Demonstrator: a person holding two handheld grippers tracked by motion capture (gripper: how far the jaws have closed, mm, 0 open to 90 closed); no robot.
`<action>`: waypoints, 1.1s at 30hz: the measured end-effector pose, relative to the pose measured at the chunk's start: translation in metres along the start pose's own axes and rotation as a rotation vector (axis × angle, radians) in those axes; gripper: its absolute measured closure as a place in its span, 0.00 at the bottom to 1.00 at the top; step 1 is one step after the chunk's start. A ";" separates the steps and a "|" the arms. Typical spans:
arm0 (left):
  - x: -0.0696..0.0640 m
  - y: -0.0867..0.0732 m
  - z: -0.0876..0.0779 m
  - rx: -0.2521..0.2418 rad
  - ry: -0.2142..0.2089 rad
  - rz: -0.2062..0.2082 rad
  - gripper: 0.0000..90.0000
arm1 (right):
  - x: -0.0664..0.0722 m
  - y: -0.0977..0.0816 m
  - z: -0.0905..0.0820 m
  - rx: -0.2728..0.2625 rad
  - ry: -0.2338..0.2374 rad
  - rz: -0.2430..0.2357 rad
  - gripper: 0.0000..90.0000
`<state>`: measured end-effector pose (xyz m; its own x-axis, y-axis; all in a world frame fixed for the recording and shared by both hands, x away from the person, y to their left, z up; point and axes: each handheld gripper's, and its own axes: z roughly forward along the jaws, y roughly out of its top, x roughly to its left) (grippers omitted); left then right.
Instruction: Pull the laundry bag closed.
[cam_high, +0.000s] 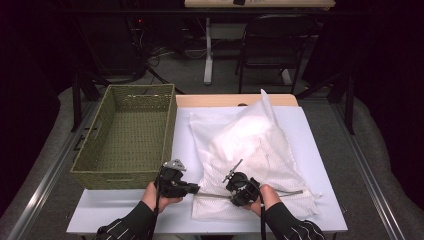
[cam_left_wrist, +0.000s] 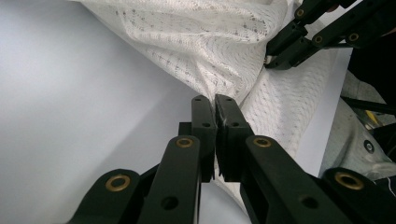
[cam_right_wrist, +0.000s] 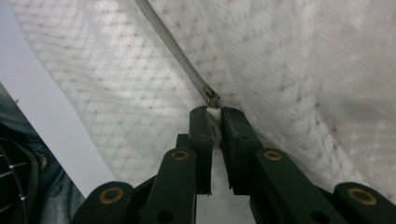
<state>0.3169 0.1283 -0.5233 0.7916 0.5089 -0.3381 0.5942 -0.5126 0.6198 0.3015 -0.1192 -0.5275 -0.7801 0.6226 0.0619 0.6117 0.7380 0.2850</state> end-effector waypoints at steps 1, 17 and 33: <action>0.000 0.000 0.000 0.000 0.002 -0.001 0.97 | 0.000 -0.001 -0.001 0.001 -0.003 0.008 0.92; 0.001 0.000 -0.002 -0.005 0.008 -0.004 0.97 | -0.013 -0.019 -0.007 0.016 -0.047 0.044 0.92; 0.003 -0.002 -0.005 -0.012 0.029 -0.014 0.97 | -0.025 -0.036 -0.013 0.034 -0.084 0.087 0.92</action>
<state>0.3174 0.1346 -0.5218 0.7789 0.5358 -0.3258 0.6030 -0.4972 0.6238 0.2975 -0.1647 -0.5266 -0.7109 0.7033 0.0041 0.6818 0.6878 0.2491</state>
